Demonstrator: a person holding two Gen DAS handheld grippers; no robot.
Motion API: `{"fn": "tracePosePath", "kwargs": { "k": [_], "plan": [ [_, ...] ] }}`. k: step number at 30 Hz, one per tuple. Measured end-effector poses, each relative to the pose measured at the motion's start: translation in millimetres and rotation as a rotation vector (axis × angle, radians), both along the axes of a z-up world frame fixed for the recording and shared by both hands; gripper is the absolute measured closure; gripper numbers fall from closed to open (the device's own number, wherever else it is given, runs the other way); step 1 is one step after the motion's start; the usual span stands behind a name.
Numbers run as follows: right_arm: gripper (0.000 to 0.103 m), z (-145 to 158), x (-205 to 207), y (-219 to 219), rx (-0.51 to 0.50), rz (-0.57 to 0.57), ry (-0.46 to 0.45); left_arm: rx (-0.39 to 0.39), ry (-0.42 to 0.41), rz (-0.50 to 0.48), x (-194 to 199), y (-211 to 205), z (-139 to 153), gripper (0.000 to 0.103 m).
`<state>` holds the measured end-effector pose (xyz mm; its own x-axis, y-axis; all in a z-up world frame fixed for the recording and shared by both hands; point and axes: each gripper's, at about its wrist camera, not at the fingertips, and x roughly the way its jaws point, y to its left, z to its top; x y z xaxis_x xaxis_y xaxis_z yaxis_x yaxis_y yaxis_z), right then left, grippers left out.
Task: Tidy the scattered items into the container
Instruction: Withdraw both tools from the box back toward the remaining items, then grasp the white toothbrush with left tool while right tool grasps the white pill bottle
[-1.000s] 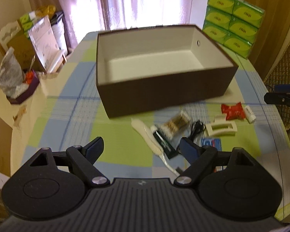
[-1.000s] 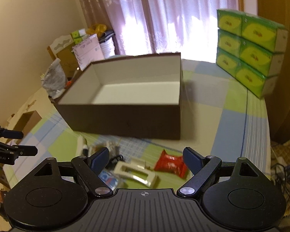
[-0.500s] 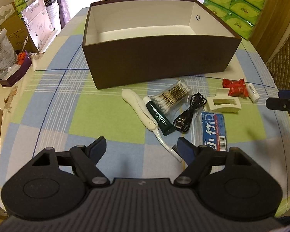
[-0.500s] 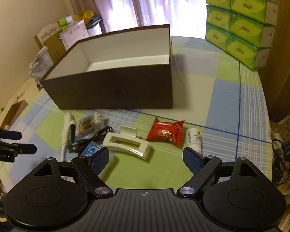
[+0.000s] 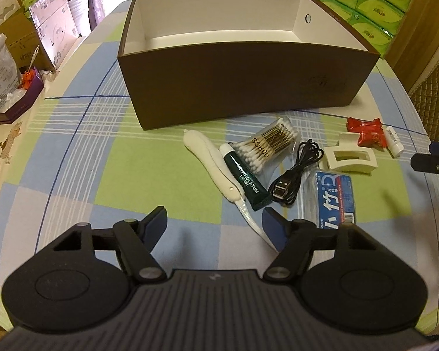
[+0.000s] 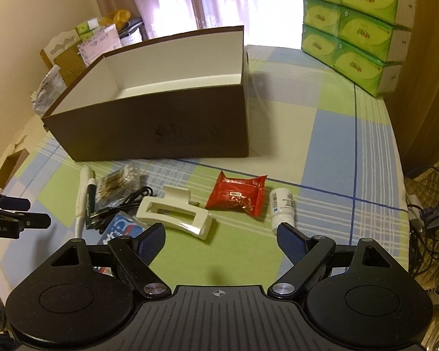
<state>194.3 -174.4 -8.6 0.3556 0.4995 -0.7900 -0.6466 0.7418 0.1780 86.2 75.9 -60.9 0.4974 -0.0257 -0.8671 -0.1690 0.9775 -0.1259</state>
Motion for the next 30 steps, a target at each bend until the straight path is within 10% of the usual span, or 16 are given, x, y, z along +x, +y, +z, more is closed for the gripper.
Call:
{"fn": "tracePosePath", "kwargs": {
  "k": [30],
  "plan": [
    [0.014, -28.8, 31.3, -2.9, -0.063, -0.095, 0.044, -0.091, 0.045, 0.041, 55.1, 16.6, -42.1, 0.06]
  ]
}}
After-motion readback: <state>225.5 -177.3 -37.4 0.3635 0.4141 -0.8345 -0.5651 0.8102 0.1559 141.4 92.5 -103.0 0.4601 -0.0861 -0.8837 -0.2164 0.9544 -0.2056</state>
